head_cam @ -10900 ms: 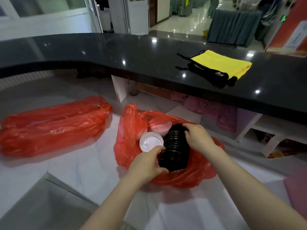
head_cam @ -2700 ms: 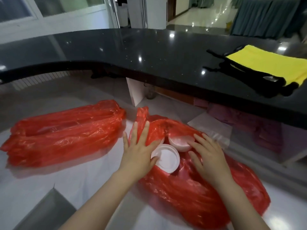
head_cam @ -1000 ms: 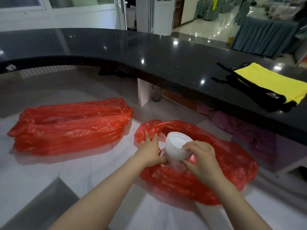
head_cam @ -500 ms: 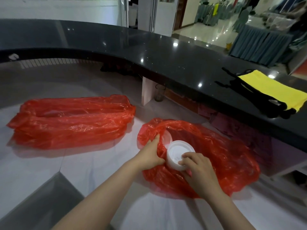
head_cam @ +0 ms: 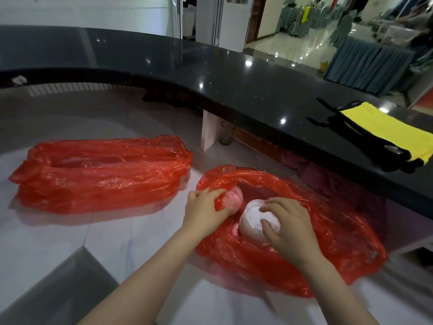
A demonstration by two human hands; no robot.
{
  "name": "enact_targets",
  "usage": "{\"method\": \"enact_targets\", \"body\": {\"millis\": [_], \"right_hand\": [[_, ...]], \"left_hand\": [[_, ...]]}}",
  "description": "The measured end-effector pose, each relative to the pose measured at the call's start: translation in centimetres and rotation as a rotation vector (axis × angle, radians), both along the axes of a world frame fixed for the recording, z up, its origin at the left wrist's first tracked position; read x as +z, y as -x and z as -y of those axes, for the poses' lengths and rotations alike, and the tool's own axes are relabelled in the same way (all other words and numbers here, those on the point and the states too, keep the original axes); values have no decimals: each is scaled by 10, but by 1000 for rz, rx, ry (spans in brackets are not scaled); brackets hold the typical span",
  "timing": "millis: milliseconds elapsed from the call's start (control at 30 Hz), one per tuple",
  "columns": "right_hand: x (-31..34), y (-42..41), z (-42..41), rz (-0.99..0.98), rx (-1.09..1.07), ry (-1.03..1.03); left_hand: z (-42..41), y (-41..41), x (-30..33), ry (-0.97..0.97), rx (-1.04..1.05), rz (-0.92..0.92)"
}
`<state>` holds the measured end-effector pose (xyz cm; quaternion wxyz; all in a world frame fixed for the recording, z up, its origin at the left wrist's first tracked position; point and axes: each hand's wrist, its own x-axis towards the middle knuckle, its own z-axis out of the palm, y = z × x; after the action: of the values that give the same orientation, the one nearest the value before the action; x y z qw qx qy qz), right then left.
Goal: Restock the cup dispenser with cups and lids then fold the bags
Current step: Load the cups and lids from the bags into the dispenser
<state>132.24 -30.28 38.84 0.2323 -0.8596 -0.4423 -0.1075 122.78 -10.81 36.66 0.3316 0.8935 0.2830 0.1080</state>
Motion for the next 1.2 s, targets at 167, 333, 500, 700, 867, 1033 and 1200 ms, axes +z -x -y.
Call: {"method": "enact_targets", "body": {"millis": [167,333,500,700,867,1033,1200], "right_hand": [[8,4,-48,-7,21,87],[-6,5,-78,3,-21,371],[-8,6,-71,242,25,267],[-21,-18,-64,44,-66,541],[-26,-27,-62,-98,-22,571],[-15,-28,-54,-116,11,457],[-6,-17,-59,265,194,244]], "left_hand": [[-8,-7,-3,120,0,-73],[-14,-16,0,150,-88,-74],[-20,-22,2,72,-179,-161],[-24,-29,-1,93,-282,-359],[-30,-26,-3,170,-223,-339],[-31,-24,-10,184,-179,-360],[-28,-25,-9,89,-200,-431]]}}
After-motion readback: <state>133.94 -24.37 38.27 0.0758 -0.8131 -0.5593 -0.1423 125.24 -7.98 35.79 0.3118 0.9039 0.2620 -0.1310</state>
